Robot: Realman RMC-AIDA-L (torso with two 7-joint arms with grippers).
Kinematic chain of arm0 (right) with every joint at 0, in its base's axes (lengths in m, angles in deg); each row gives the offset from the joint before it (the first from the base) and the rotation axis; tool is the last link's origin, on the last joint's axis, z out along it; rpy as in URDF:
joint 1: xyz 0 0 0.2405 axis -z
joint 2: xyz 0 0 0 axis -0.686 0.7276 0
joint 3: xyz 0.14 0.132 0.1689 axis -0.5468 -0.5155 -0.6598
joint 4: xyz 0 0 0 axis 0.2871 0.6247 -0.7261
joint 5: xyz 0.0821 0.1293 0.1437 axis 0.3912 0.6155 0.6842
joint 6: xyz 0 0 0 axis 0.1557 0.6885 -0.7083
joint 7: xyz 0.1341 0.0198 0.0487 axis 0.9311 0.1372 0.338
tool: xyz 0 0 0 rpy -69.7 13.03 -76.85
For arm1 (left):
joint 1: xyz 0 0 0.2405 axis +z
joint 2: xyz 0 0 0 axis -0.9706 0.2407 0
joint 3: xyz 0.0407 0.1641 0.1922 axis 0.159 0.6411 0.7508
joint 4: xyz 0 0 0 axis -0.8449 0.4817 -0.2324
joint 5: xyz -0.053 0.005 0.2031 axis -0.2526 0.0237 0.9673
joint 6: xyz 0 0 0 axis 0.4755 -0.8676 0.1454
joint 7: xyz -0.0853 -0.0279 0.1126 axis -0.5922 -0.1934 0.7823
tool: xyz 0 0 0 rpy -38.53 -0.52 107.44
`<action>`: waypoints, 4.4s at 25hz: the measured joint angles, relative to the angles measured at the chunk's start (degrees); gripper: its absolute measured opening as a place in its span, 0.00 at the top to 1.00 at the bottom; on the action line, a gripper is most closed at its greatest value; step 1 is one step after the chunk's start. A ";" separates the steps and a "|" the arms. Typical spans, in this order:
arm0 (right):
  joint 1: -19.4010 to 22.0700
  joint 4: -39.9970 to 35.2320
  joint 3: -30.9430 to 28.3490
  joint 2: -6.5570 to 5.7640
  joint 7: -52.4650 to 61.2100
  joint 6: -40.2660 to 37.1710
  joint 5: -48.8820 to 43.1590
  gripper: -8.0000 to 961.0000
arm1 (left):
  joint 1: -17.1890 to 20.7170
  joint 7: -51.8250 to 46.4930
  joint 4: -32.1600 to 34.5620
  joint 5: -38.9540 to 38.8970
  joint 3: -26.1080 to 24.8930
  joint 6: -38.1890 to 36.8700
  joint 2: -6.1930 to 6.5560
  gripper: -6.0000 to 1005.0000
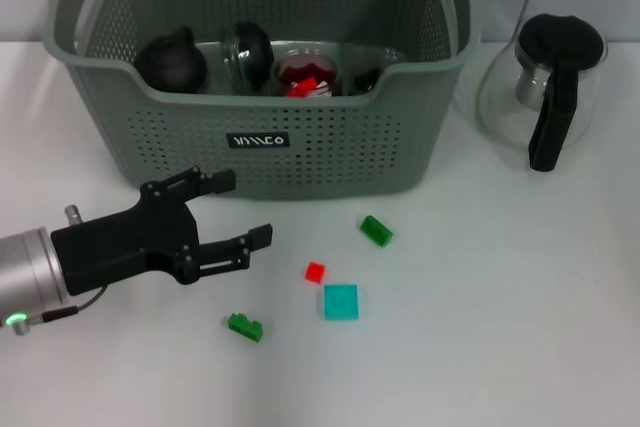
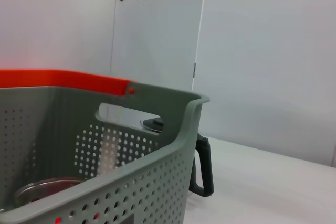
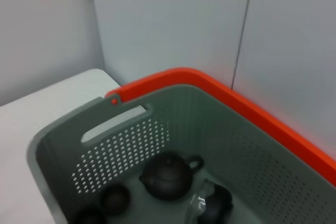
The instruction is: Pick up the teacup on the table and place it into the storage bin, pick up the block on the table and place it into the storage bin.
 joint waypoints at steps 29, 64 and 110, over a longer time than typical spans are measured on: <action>38.34 0.71 11.13 5.11 -33.65 -9.78 25.30 0.04 | -0.02 0.38 -0.10 -0.03 -0.63 -0.03 0.13 0.16; 29.12 19.40 19.33 5.48 -37.09 20.37 23.32 0.04 | -0.35 0.47 -0.10 -0.03 -0.62 0.21 0.11 0.16; 24.31 26.79 30.75 5.70 -32.11 32.32 23.25 0.49 | 0.00 0.46 -0.19 -0.03 -0.62 -0.30 -0.09 0.16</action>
